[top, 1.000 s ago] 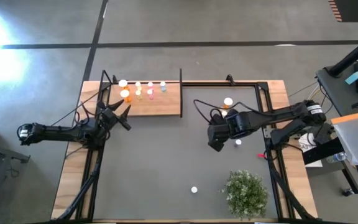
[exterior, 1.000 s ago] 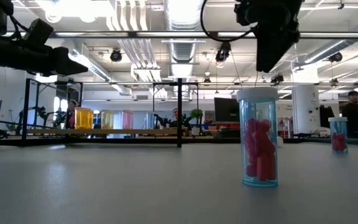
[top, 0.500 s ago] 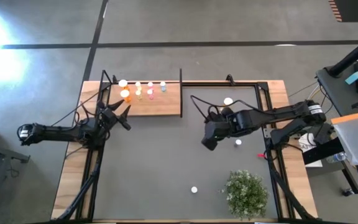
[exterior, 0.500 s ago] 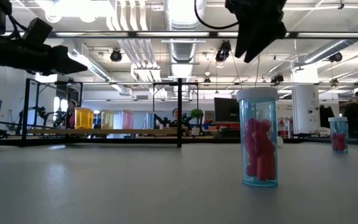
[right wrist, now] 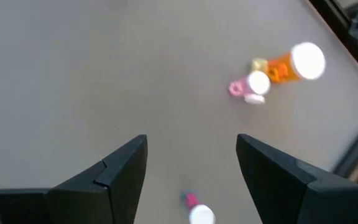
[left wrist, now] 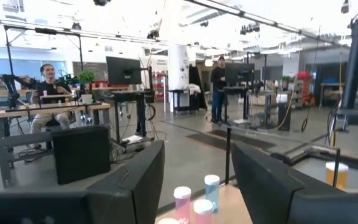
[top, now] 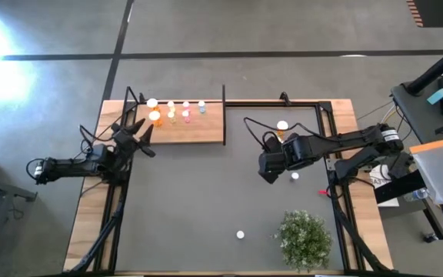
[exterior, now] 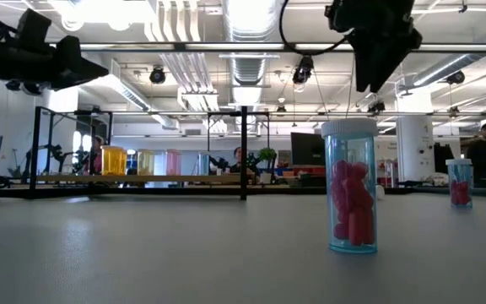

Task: Pick and place medicine bottles onto shelf by color
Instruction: Move the top blue pill bottle to the middle of the table

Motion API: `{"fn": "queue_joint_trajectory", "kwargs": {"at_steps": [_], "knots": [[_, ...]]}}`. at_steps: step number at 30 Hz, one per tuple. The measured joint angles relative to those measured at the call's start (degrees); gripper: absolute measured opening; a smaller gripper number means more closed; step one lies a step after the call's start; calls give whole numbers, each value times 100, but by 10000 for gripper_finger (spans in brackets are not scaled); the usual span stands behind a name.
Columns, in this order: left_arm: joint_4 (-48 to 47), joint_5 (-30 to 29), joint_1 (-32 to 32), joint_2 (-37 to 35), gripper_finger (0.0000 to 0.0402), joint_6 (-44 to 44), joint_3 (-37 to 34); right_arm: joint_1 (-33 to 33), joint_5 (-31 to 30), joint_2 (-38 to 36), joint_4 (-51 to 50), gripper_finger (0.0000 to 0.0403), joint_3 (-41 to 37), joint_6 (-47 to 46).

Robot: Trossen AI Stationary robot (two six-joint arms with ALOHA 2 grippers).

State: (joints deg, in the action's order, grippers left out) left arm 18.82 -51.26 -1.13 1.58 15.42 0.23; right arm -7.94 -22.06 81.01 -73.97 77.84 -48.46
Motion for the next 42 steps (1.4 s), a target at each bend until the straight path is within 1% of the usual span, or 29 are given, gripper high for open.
{"fn": "queue_joint_trajectory", "kwargs": {"at_steps": [8,14,21,28,33,42], "knots": [[-34,-1,0,-8,173,0,0,-2,17,1,-643,237,0,-850],[1,-1,0,10,173,0,0,-2,347,1,-1037,237,-8,-1255],[-17,-1,0,176,173,0,0,-2,630,2,-1199,237,-11,-1757],[-1,-1,2,282,173,0,0,-2,906,4,-1314,237,-11,-2053],[-7,-1,2,294,173,0,0,-2,909,4,-1329,237,-15,-2300],[-5,-1,2,278,173,0,0,-2,911,4,-1396,237,-15,-2324]]}}
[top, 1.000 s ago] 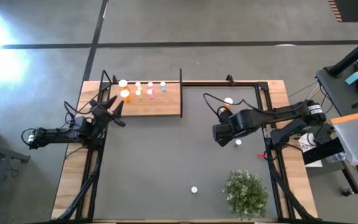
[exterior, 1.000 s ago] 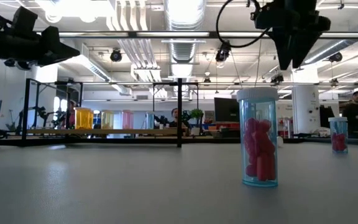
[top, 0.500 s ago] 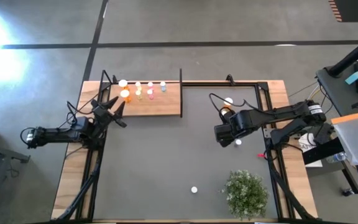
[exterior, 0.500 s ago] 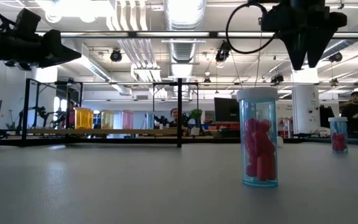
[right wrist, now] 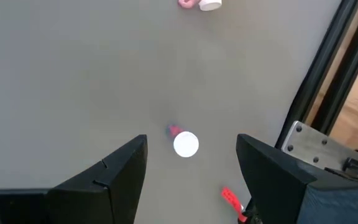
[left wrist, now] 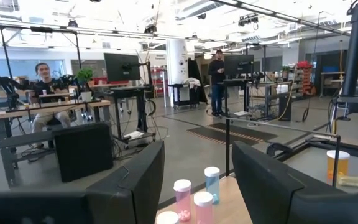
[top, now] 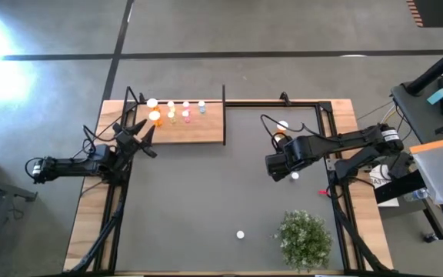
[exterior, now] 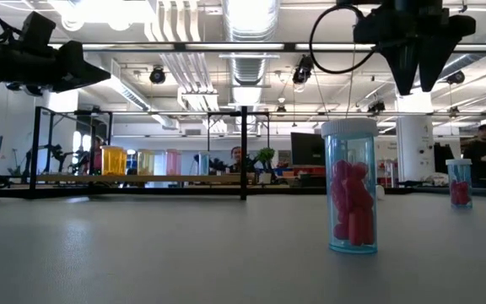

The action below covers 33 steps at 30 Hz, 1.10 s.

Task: Pick and place medicine bottles onto shelf by color
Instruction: Move the top blue pill bottle to the middle of the table

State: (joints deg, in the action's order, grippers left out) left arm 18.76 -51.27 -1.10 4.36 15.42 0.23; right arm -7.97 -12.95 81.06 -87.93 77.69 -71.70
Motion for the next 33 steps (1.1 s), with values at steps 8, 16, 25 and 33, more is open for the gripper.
{"fn": "queue_joint_trajectory", "kwargs": {"at_steps": [8,16,25,33], "knots": [[0,0,0,15,173,0,0,-2,11,0,-38,237,-7,-544],[0,0,0,15,173,2,0,-2,316,0,-36,237,-13,-817],[-8,0,0,48,173,0,0,-2,590,0,-11,237,-344,-1025],[-6,0,0,48,173,0,0,-2,546,0,356,237,-764,-886]]}}
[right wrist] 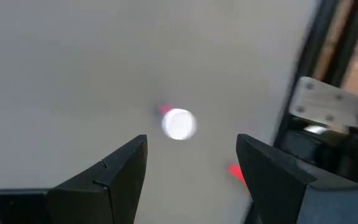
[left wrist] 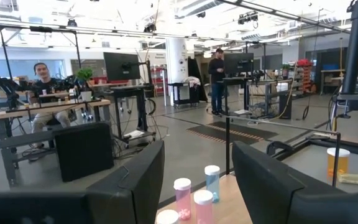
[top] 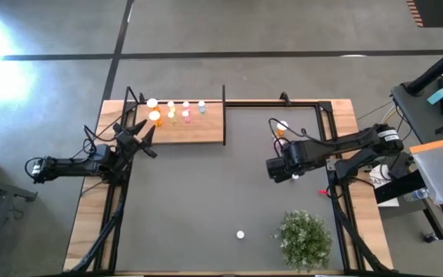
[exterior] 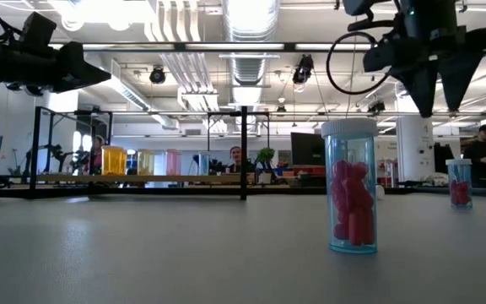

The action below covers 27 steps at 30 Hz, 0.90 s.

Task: Pick and place medicine bottles onto shelf by color
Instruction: Move the top blue pill bottle to the middle of the table

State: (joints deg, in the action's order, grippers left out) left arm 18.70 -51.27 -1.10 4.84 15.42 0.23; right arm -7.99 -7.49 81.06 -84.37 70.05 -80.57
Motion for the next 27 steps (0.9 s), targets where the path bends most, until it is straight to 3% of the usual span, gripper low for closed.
{"fn": "queue_joint_trajectory", "kwargs": {"at_steps": [4,10,20,27], "knots": [[6,0,0,0,173,0,0,0,-3,0,87,237,-42,-130],[8,0,-1,0,173,0,1,-60,-13,2,233,242,-267,-1199],[8,0,-1,2,173,0,0,-63,-109,-36,1100,335,-970,-1690],[6,0,-2,2,173,0,1,-72,-111,-79,1254,373,-1304,-2892]]}}
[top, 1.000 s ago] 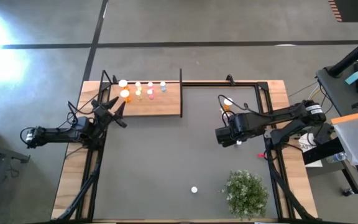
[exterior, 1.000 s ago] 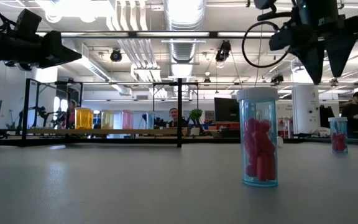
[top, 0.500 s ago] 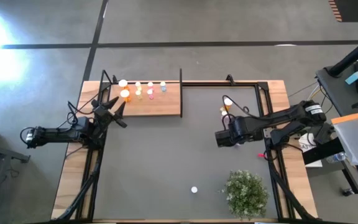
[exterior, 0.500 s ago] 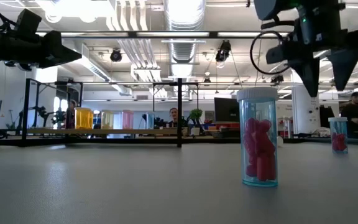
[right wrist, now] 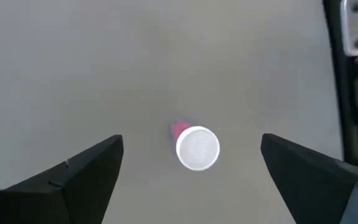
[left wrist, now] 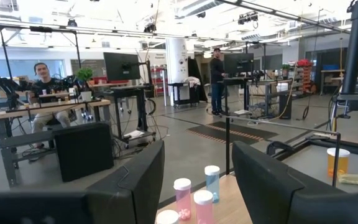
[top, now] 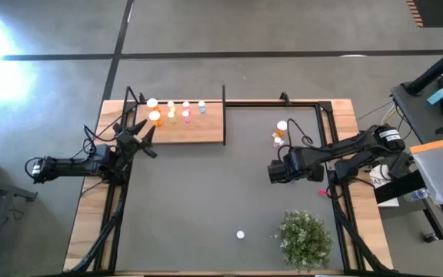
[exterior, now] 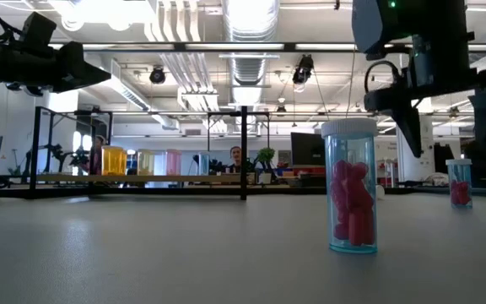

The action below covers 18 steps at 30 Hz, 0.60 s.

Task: Pick and place medicine bottles onto shelf by color
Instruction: Move the top blue pill bottle to the middle of the table

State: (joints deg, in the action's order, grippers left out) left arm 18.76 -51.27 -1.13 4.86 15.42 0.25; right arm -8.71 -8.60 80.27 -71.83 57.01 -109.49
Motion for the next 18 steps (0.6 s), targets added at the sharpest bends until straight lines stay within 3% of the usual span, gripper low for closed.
{"fn": "queue_joint_trajectory", "kwargs": {"at_steps": [13,18], "knots": [[-2,0,0,2,173,0,-1,-4,0,22,685,373,-571,-1449],[0,0,0,-2,173,0,-2,-4,0,20,880,344,-691,-1835]]}}
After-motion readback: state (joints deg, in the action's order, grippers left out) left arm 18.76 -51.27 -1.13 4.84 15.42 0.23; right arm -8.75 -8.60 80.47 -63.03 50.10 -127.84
